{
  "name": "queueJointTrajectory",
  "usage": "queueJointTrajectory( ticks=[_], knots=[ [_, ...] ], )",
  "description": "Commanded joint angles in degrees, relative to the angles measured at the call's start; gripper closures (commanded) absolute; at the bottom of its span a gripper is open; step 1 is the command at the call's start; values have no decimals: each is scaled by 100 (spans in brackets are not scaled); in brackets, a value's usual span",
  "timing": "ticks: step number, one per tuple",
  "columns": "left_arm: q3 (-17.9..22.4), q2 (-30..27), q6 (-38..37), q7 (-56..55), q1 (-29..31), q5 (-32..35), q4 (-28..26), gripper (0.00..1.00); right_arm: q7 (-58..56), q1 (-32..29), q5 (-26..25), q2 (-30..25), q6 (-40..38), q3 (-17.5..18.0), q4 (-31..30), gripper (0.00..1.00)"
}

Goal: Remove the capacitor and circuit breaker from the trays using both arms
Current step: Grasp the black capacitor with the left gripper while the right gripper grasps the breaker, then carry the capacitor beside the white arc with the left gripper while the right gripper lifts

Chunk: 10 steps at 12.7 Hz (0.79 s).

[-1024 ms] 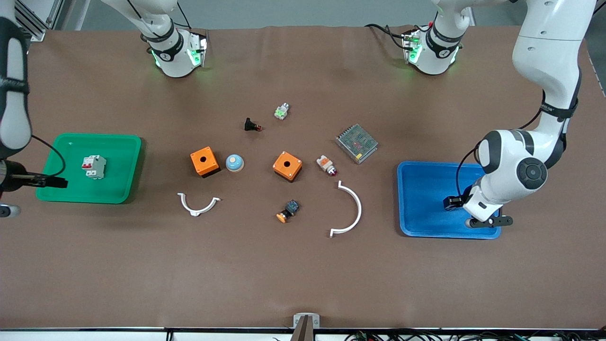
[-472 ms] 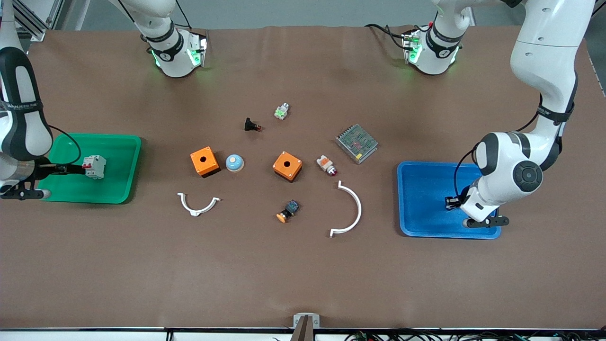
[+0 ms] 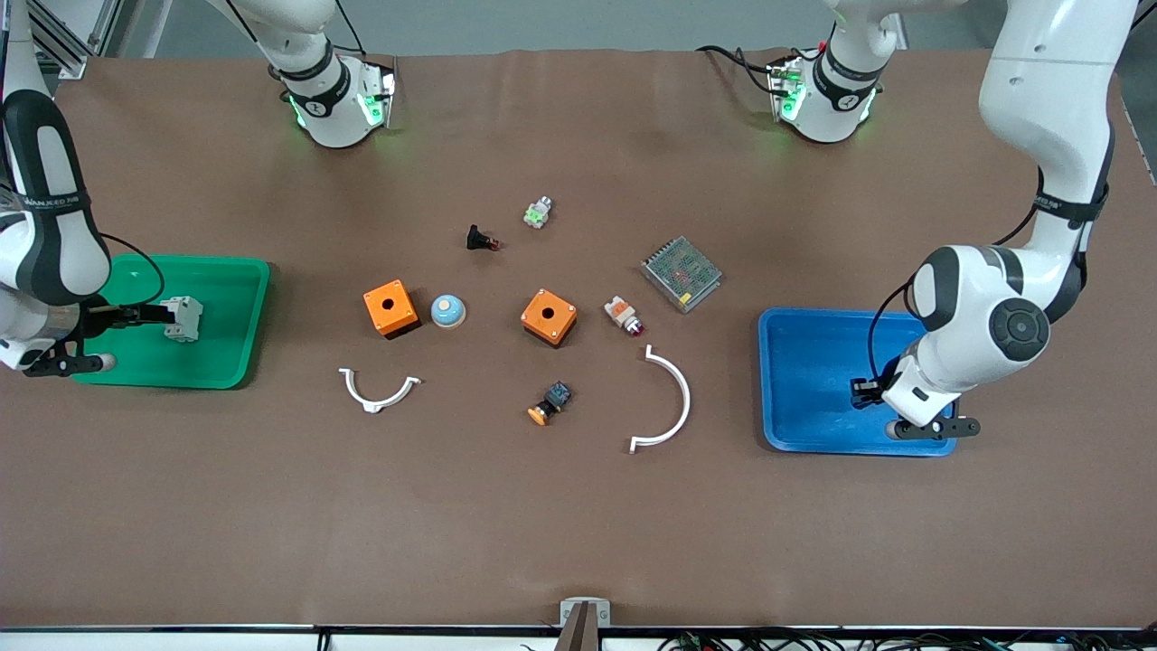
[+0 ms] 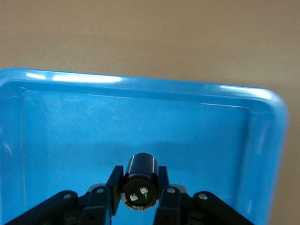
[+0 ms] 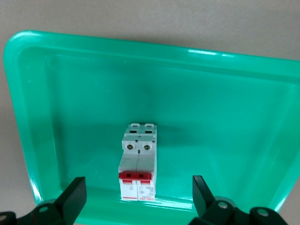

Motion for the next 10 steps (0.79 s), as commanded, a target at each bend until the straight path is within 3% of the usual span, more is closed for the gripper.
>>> queueJointTrajectory(
  ticks=[1,4,7,8,10],
  knots=[
    [-385,-305,-732,-481,-19,-5,333,100,-104,-43,11,-196,226,46,-362,0],
    [-773,-227,-804,-1421,-185,13,598,100,-104,-96,2,-161,753,38,-687,0],
    [-756,237,-752,-2510,-966,65,1176,100,-104,-166,-15,-152,895,38,-794,2],
    [-747,492,-743,-2923,-1186,65,1457,100,-104,-245,-50,-144,895,38,-794,11],
    [-686,1010,-717,-3548,-1617,161,2063,100,-104,-315,-68,-143,851,38,-794,38]
  ],
)
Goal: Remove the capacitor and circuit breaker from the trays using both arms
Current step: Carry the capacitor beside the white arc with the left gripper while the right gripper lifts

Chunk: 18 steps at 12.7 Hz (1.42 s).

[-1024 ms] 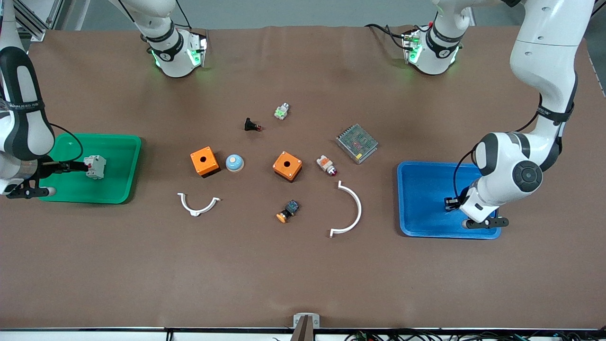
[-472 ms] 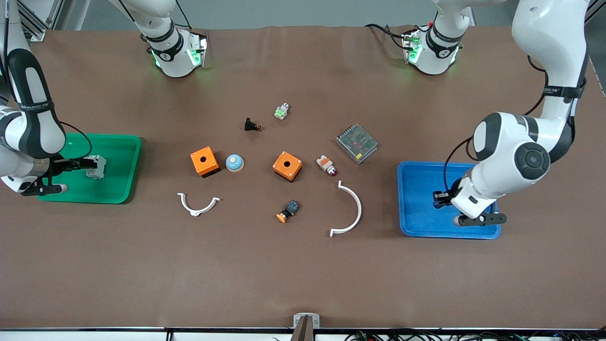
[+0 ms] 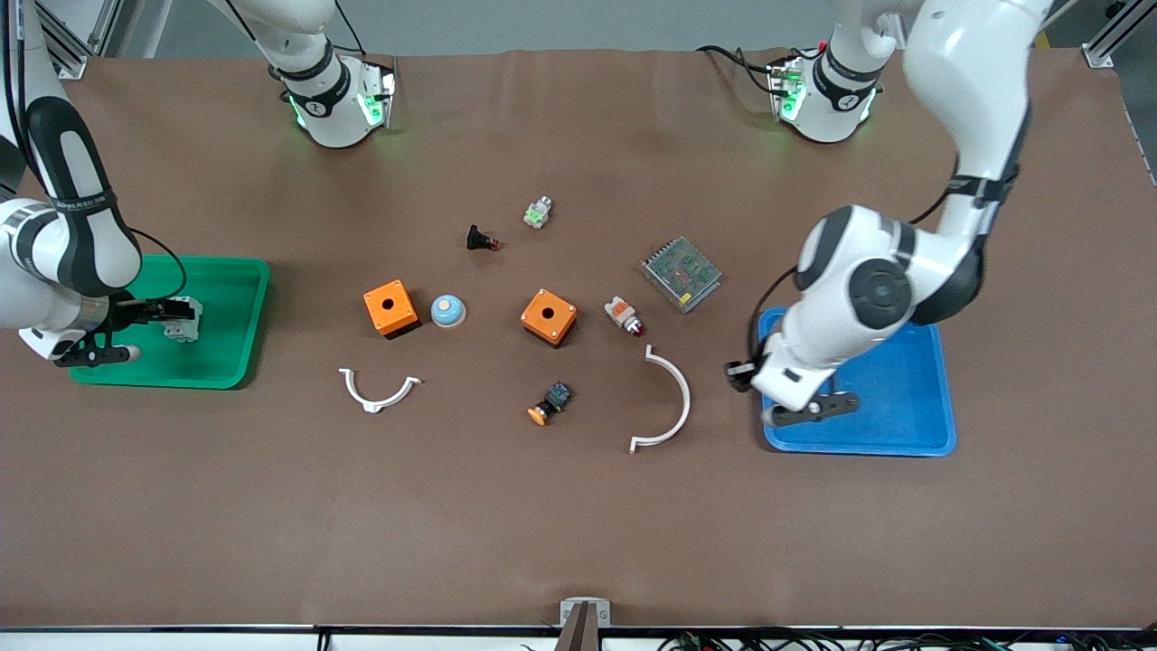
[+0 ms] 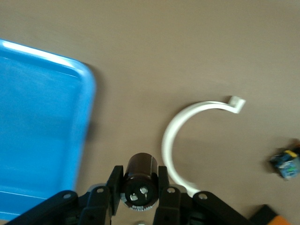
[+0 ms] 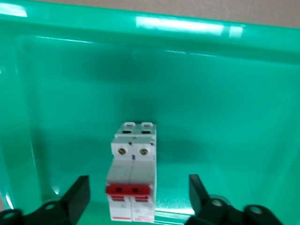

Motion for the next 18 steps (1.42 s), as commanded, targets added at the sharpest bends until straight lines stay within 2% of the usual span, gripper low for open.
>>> queueJointTrajectory(
  ticks=[1,2,4,5,6,7,9,10,11,12,13,14,17,18],
  knots=[
    [83,872,-42,-749,-475,288,1053,100,-84,-172,-50,-145,-13,74,-151,46],
    [83,1110,11,-1083,-624,420,1273,100,-76,-163,-50,-145,-75,74,-142,51],
    [92,1419,361,-1454,-836,527,1354,100,-67,-137,-50,-136,-110,74,-151,61],
    [92,1568,571,-1560,-933,527,1354,100,-49,-145,-50,-136,-215,83,-142,71],
    [196,1674,739,-1726,-1099,527,1354,99,-58,-137,-41,-145,-355,92,-72,80],
    [415,1762,801,-1867,-1353,527,1354,98,-49,-93,-41,-189,-557,118,102,85],
    [697,1859,811,-2052,-1671,509,1354,92,-32,135,29,-198,-1354,136,1030,85],
    [698,1877,811,-2114,-1680,509,1354,90,-32,345,30,-189,-1733,136,1593,85],
    [707,1903,811,-2123,-1681,509,1354,85,-32,556,56,-189,-2015,136,2059,85],
    [698,1903,811,-2132,-1681,509,1354,71,-23,741,99,-198,-2070,136,2316,85],
    [707,1860,811,-2332,-1672,483,1354,26,3,960,196,-198,-2070,144,2484,85],
    [716,1798,811,-2647,-1680,509,1354,2,12,1206,431,-198,-2036,136,2547,86],
    [760,1308,697,-2853,-1594,536,1354,0,257,1997,1231,-154,-1896,127,2556,93],
    [760,1079,523,-2826,-1514,544,1354,0,511,2260,1303,-154,-1764,127,2548,93]
  ],
)
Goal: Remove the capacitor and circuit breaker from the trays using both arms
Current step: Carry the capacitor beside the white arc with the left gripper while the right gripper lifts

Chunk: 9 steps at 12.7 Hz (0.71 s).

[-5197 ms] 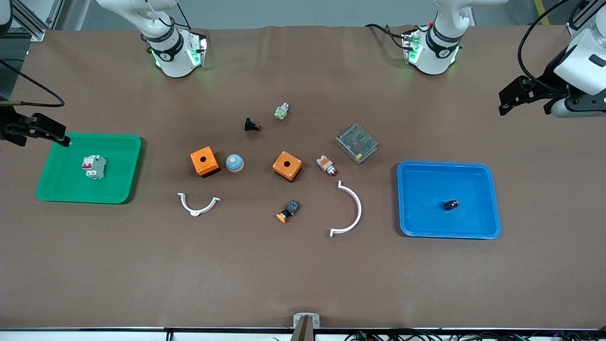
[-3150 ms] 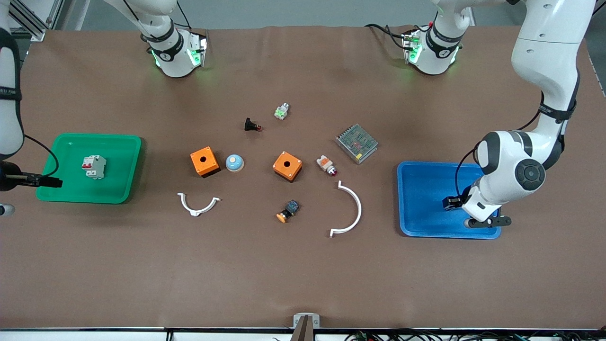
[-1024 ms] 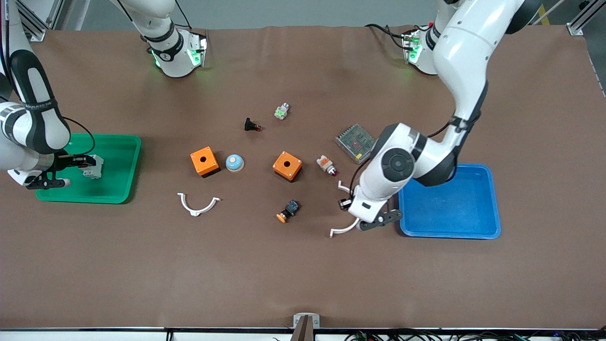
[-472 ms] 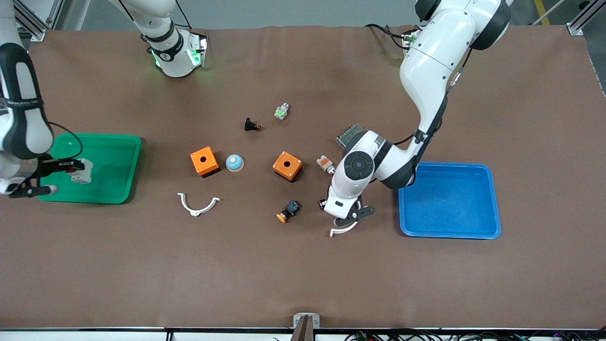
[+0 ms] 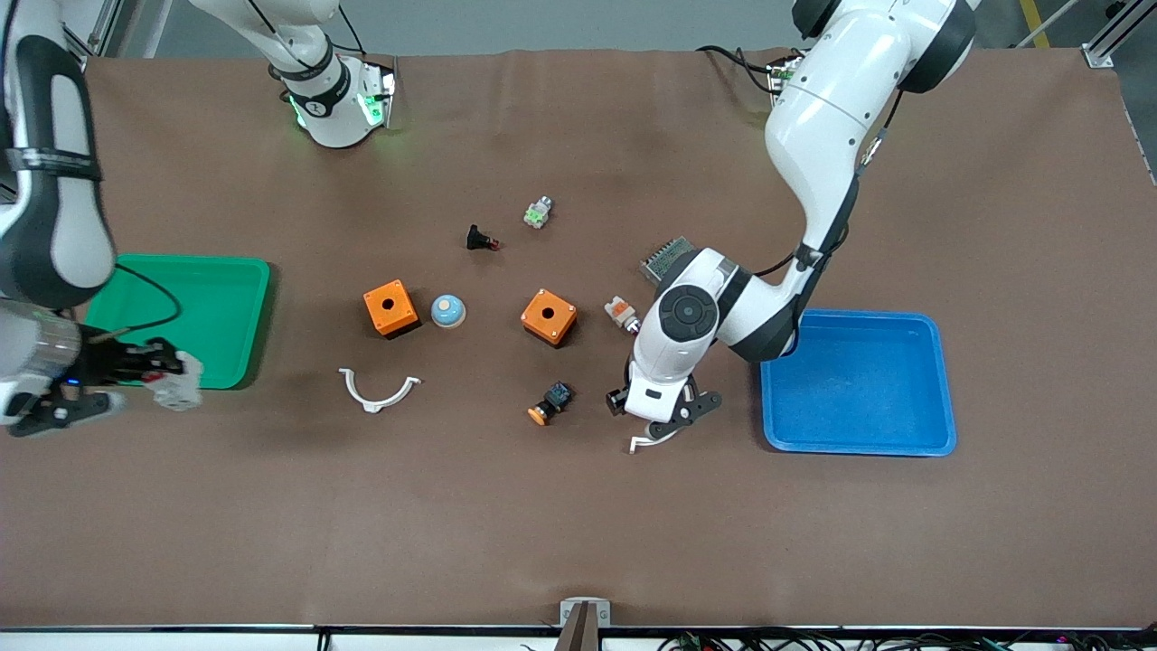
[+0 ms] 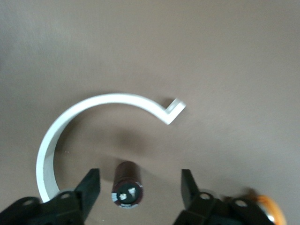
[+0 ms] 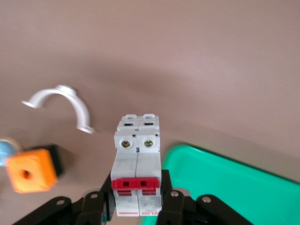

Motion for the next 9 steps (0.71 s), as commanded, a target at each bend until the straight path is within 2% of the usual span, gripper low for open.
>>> queueJointTrajectory(
  ticks=[1,3,6,8,9],
  knots=[
    [78,-817,-544,-130,217,147,-96,0,550,701,219,62,148,-68,66,93],
    [227,-1389,-993,-113,288,514,-104,0,1304,1361,175,71,113,-77,40,93],
    [263,-2005,-1730,-52,578,726,-131,0,2693,2152,175,71,86,-77,40,93],
    [228,-2418,-2257,455,884,1208,-131,0,3957,2837,149,298,183,-86,84,93],
    [228,-2585,-2547,946,973,1210,-122,0,4354,2971,123,508,340,-86,214,94]
  ],
)
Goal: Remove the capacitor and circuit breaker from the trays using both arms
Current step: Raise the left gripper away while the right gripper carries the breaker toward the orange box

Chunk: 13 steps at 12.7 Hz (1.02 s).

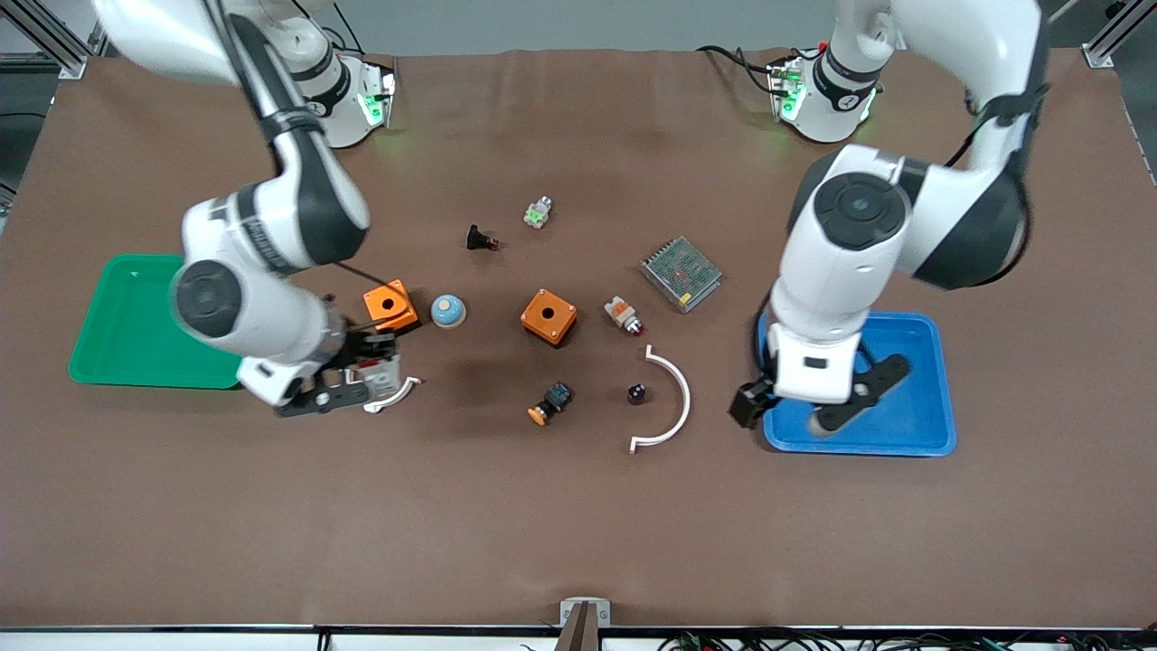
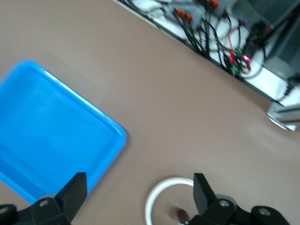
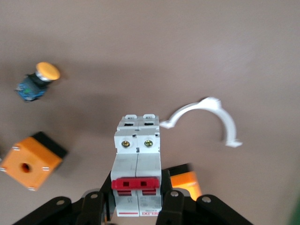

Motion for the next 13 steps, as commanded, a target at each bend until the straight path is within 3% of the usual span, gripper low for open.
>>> queueJointTrajectory(
  ticks=[1,5,11,12,13],
  knots=[
    [-15,-581,-650,1040,225,178,-208,0,983,385,28,544,287,-86,341,94],
    [-41,-1074,-1574,2142,576,143,-217,0,1494,605,54,1336,358,-85,948,95],
    [-77,-1724,-2225,3897,1384,-532,-330,0,1512,825,28,1855,868,-94,923,94],
    [-77,-1917,-2279,4206,1629,-812,-514,0,1504,816,28,1908,972,-94,923,93],
    [-77,-2023,-2288,4313,1753,-980,-611,0,1512,825,28,1935,1000,-94,914,81]
  ],
)
